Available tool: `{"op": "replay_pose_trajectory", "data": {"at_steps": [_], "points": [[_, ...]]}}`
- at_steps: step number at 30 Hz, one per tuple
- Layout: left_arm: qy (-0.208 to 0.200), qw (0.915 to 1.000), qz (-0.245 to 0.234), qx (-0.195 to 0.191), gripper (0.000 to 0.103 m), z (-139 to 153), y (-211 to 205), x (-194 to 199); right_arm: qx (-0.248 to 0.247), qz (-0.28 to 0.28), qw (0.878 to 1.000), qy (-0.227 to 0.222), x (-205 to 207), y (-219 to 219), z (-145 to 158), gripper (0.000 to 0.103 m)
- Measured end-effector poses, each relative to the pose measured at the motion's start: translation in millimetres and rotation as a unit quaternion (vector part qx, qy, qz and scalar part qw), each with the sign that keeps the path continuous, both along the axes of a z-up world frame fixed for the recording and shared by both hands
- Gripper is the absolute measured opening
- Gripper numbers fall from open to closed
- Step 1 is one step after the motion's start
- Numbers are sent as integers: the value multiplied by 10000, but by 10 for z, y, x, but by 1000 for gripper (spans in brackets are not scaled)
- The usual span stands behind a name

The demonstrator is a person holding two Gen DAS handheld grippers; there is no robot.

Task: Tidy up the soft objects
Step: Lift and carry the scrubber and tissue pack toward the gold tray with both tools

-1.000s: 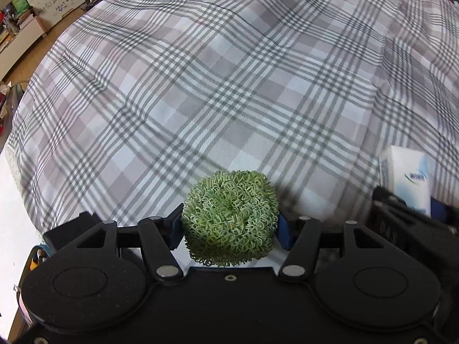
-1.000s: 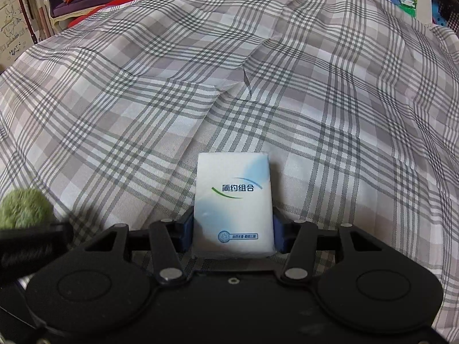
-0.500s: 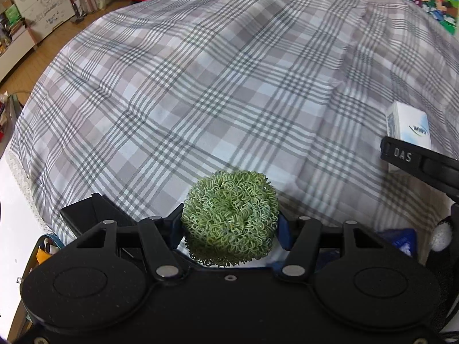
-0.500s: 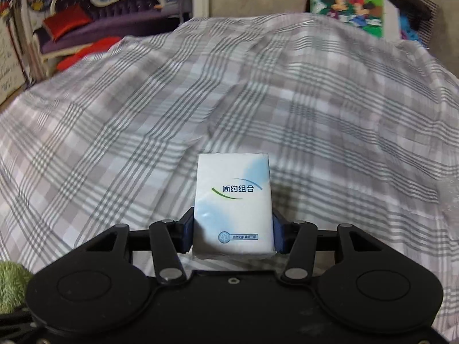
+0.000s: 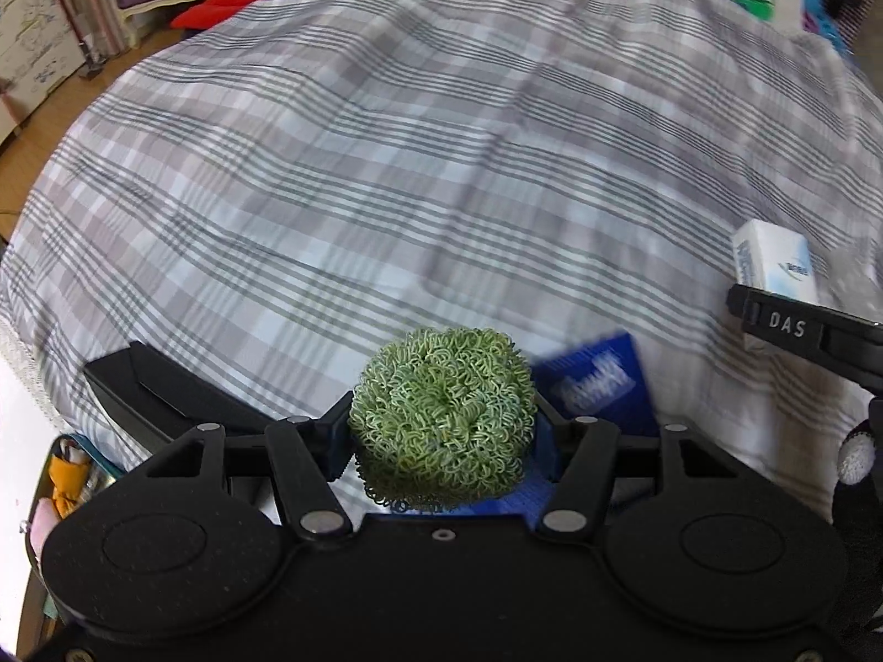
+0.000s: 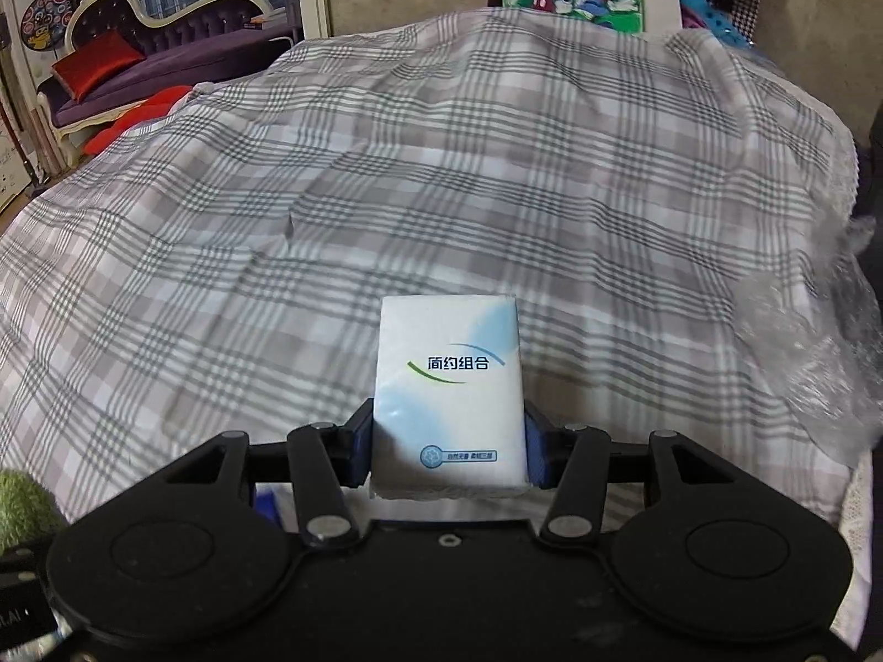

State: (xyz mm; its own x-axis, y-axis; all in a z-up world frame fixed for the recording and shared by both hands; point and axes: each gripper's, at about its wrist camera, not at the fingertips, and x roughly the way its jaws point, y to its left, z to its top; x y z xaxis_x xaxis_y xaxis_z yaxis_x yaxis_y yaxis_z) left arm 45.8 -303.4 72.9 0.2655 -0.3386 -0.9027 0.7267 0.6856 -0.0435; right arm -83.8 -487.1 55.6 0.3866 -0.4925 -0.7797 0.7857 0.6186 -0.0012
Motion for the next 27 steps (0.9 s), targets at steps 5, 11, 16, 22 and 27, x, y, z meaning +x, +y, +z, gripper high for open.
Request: {"op": "replay_pose_trajectory", "data": {"at_steps": [5,11,16,22,27], "points": [[85,9995,-298,2,57,72,33,-356,128,242,9996,37,-438,119,49,50],[212,9984,-527,15,57,114,163,-724,317,518,9981,-52,-806,260,86,50],[370,9977,-560,43,58,89,384,-935,441,835,9955,-125,-902,450,123,51],[712,9967,-366,108,58,-6,704,-1070,623,1417,9878,-176,-880,794,170,51],[746,9971,-40,110,58,-53,1043,-1048,518,1874,9809,-70,-789,1233,186,51]]}}
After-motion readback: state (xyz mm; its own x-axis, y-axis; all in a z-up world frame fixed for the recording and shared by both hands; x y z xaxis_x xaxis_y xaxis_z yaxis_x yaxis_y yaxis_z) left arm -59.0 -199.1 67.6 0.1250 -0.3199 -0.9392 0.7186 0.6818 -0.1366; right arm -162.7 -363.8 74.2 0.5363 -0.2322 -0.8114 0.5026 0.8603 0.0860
